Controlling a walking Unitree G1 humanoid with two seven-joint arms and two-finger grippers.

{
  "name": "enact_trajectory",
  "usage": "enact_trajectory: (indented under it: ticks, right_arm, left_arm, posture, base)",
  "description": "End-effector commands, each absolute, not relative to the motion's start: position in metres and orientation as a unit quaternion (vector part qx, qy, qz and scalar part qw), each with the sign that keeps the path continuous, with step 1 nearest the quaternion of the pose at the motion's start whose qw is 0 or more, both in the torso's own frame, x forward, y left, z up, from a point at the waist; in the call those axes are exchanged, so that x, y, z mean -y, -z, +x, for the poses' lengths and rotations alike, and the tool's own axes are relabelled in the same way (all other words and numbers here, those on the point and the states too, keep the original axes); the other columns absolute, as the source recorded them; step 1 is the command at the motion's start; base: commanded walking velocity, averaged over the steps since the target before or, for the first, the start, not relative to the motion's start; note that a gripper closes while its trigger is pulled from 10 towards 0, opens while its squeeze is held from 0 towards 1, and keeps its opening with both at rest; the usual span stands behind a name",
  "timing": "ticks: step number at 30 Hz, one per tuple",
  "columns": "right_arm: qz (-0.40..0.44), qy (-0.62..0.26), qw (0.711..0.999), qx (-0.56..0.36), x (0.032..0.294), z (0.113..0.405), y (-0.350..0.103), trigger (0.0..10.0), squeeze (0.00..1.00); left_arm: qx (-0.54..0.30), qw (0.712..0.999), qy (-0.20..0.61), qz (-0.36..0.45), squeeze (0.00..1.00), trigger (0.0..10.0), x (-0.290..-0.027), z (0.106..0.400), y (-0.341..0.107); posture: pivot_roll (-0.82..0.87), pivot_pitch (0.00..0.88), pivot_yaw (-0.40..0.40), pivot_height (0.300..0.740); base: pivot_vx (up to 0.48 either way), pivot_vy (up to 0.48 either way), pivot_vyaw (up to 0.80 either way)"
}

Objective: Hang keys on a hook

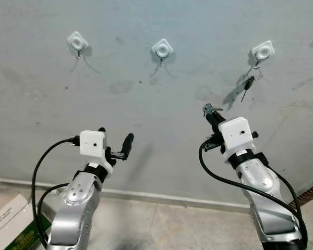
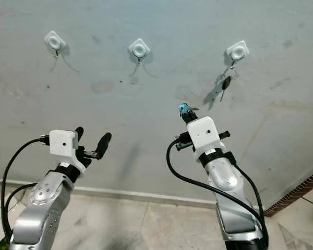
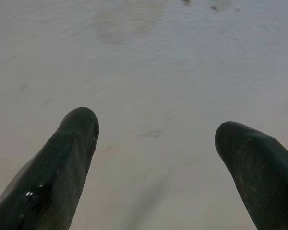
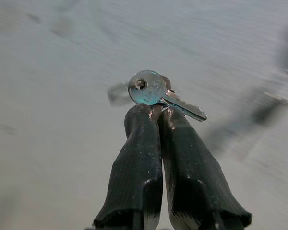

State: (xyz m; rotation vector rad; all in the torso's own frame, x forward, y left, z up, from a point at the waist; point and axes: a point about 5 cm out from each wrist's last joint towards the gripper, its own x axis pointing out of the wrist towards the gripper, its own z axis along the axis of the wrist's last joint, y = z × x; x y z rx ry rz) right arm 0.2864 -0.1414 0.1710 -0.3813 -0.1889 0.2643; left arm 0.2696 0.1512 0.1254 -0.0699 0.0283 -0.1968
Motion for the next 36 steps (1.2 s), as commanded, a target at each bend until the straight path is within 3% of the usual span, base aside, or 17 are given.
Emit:
enact_trajectory:
  ticks: [1,29,36]
  right_arm:
    - [-0.194,-0.121,0.969,0.094,0.147,0.286,-0.174,10.0,0.00]
    - [-0.210,-0.129,0.962,0.119,0.138,0.291,-0.182,10.0,0.00]
    - [-0.213,-0.129,0.961,0.124,0.137,0.292,-0.184,10.0,0.00]
  left_arm:
    - [-0.012,0.993,0.111,-0.035,0.00,10.0,-0.143,0.271,-0.128]
    - [0.007,0.988,0.149,-0.037,0.00,10.0,-0.128,0.273,-0.135]
    - [0.006,0.988,0.151,-0.035,0.00,10.0,-0.128,0.272,-0.134]
  posture:
    - [-0.03,0.000,0.025,0.740]
    - [-0.03,0.010,0.030,0.740]
    - [-0.03,0.010,0.030,0.740]
  base:
    - [0.000,0.000,-0.80]
    - [0.000,0.000,-0.04]
    - [0.264,0.000,0.00]
